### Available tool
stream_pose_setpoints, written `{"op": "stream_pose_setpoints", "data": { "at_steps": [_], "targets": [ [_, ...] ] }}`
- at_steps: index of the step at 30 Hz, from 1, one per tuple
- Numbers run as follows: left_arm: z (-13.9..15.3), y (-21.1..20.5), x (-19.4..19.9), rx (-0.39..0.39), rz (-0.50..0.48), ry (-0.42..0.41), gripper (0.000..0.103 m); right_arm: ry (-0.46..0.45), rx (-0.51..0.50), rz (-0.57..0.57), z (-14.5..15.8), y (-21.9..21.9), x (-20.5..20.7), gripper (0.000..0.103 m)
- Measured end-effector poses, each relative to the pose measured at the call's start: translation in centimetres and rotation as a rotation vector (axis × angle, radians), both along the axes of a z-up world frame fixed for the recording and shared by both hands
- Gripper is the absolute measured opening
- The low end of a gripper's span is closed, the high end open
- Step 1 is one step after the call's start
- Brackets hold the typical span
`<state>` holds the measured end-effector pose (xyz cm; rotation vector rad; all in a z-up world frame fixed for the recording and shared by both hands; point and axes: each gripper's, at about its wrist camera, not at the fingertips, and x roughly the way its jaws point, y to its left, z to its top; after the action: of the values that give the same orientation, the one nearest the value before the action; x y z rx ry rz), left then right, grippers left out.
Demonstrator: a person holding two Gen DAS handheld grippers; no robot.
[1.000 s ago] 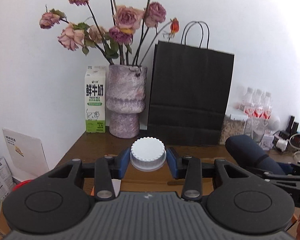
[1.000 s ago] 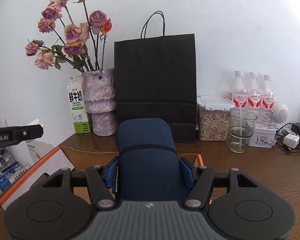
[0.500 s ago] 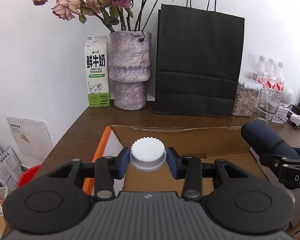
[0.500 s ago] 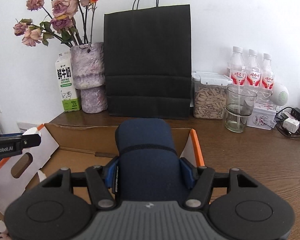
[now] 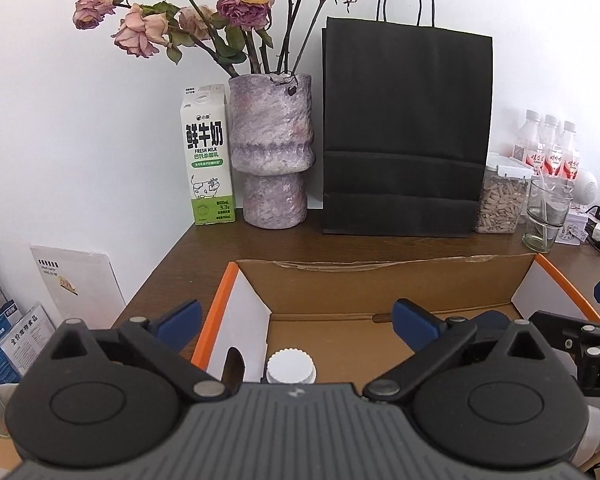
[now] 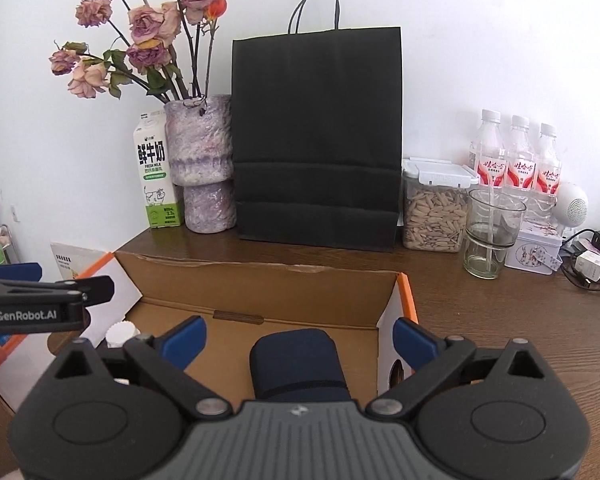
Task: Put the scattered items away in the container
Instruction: 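Lower the glasses case and bottle cap into the box and open both grippers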
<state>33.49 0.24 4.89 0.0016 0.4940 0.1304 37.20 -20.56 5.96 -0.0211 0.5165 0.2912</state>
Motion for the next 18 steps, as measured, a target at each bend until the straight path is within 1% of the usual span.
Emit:
{"op": "stream_pose_setpoints", "data": {
  "at_steps": [13, 18],
  "targets": [
    [0.01, -0.19, -0.15, 0.006, -0.015, -0.003, 0.103, 0.006, -0.01, 0.008, 0.09, 0.34, -0.39, 0.1],
    [0.62, -0.4, -0.92, 0.015, -0.017, -0.035, 0.103, 0.006, -0.013, 0.009, 0.31, 0.47, -0.63, 0.1]
  ]
}}
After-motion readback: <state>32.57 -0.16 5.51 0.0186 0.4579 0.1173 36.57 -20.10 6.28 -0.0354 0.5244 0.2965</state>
